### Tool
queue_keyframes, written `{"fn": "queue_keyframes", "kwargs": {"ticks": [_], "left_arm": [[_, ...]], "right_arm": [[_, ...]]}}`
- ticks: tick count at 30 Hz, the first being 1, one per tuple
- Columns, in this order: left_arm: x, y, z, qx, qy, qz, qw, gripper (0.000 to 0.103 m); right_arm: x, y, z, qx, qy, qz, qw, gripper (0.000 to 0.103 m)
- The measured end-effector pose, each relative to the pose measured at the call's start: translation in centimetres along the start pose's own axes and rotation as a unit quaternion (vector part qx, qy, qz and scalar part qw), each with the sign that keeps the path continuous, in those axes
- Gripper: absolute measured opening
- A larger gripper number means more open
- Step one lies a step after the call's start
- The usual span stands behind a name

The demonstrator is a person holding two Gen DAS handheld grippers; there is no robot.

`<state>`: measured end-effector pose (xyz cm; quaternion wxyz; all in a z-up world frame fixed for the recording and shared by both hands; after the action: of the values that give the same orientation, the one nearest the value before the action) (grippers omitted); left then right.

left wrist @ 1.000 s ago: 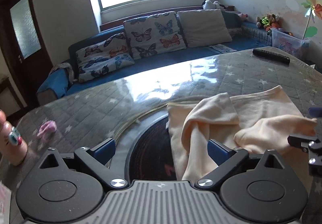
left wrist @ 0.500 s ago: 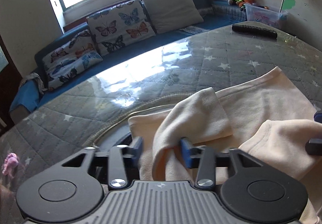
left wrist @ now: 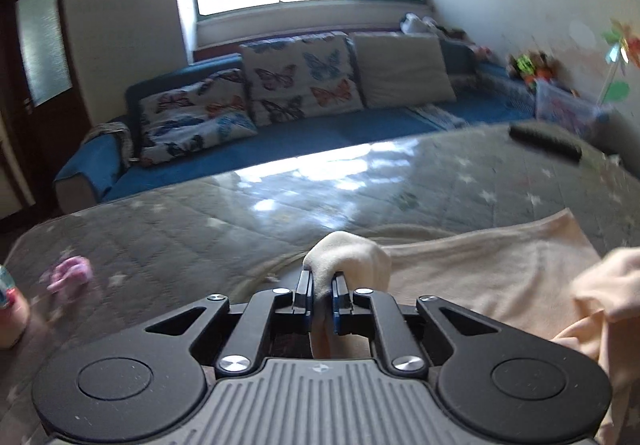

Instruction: Fold clothes

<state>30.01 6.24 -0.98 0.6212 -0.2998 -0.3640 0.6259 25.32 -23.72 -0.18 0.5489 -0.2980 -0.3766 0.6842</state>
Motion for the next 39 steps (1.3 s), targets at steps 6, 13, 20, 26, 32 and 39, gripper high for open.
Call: {"fn": "queue_keyframes", "kwargs": {"ticks": [6,13,20,26,32,39], "left_arm": [[5.9,2.5,7.7,-0.023,-0.059,0.053,0.9966,0.010],[10.5,9.3,12.6,0.022,-0.075,0.112,0.9906,0.011],[11.2,12.6,14.6,0.043,-0.095,0.093,0.9902,0.036],[7.1,11.8,17.4,0.016,-0.044,0.030,0.9984,0.045],[-1.5,11.1,18.2,0.004,0.073,-0.035,0.9967,0.045],[-11.6,11.2,17.5,0.010,0.188,-0.097,0.9774,0.052]], "right_arm": [[-5.5,1.5,4.8,-0.026,0.056,-0.064,0.996,0.004],[-9.7,5.8,8.4,-0.012,0.084,-0.128,0.988,0.005],[-10.4,9.7,8.9,0.033,0.105,-0.122,0.986,0.025],[-11.8,8.8,9.8,0.023,0.134,-0.109,0.985,0.033],[-12.2,8.3,7.5,0.036,0.127,-0.105,0.986,0.033],[-12.9,9.4,2.8,0.074,0.127,-0.103,0.984,0.032]]}}
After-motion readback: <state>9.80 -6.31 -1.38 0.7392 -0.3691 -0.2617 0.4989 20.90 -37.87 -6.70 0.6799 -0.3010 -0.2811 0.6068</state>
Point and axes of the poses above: each gripper's, at about its wrist camera, not at the fingertips, and z roughly against the way its jaws point, x to its left, y to its underside, the point moved 10 cm from there along -z, roughly the way its jaws point, and after that the axes turned 2 degrees about -x, right-handed, at the moved point
